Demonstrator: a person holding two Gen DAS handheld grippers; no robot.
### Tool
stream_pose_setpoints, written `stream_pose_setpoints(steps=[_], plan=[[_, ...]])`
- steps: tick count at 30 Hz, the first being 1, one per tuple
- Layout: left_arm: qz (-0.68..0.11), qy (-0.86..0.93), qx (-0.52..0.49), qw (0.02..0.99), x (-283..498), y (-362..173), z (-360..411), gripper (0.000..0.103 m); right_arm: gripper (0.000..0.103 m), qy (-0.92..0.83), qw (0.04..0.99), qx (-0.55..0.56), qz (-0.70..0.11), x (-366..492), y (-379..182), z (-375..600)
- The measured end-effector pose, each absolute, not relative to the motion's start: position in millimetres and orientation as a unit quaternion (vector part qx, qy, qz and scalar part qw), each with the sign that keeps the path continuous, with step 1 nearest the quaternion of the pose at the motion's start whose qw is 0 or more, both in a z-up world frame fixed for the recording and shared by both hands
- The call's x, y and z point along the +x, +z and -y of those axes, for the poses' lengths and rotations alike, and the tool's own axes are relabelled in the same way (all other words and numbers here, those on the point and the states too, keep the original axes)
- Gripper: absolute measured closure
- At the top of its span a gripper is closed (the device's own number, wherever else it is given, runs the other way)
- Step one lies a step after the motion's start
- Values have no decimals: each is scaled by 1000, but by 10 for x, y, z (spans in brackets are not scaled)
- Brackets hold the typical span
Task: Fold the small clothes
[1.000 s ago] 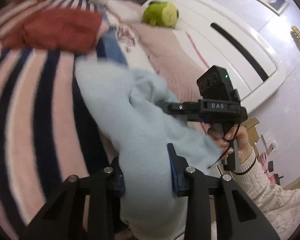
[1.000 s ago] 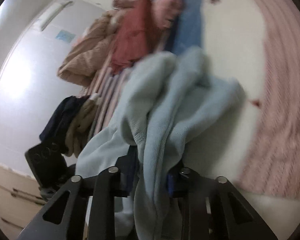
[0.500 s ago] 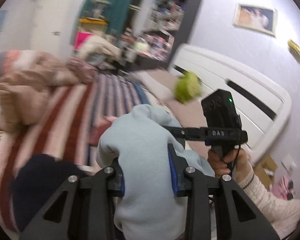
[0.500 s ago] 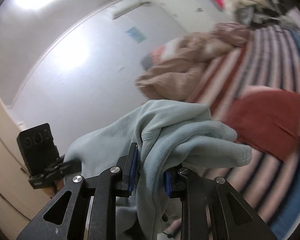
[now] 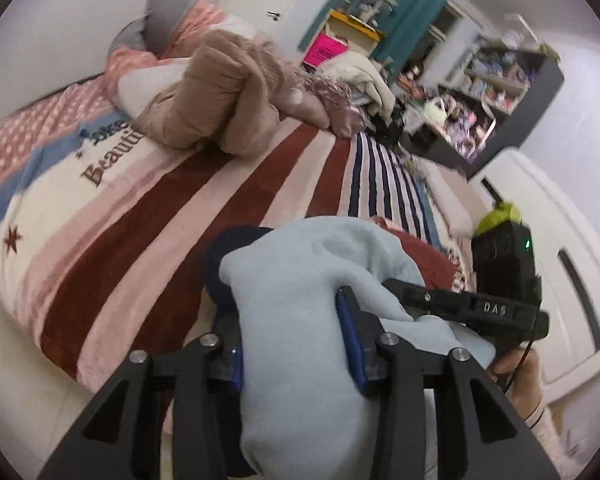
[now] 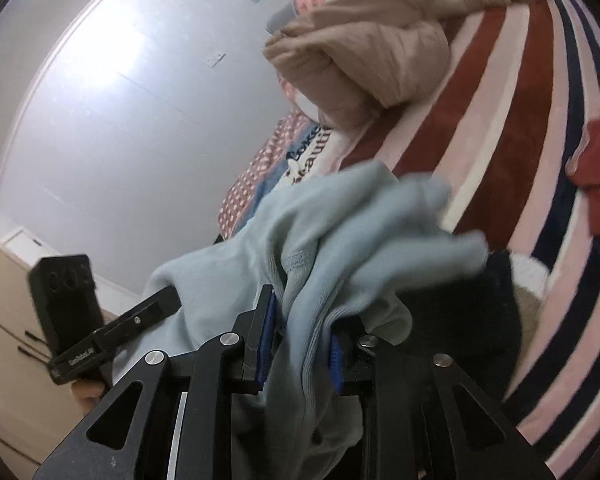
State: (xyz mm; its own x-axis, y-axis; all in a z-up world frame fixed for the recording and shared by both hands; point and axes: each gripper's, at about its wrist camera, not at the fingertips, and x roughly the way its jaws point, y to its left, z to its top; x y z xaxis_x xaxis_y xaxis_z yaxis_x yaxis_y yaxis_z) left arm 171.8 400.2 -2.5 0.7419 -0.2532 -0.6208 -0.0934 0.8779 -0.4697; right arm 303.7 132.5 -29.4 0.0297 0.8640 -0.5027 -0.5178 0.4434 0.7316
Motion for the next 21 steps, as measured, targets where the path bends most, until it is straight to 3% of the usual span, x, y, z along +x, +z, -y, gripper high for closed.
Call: stream_pose_setpoints(steps=[4, 8, 12, 21], plan=[[-345, -41, -226, 910, 1626, -12, -3931, 53, 66, 493, 711, 146, -480, 3071, -197, -1277], [-335, -33, -204, 919, 1616, 89, -3830, 41, 47, 486, 725, 134, -469, 3113, -85, -1181], [-305, 18, -165, 938, 1508, 344, -3754, 31, 45, 478, 741, 138, -452, 3156, 8, -901], [-216, 40, -74, 973, 1013, 689, -2808, 25, 43, 481, 778, 110, -389, 2662, 186, 122]])
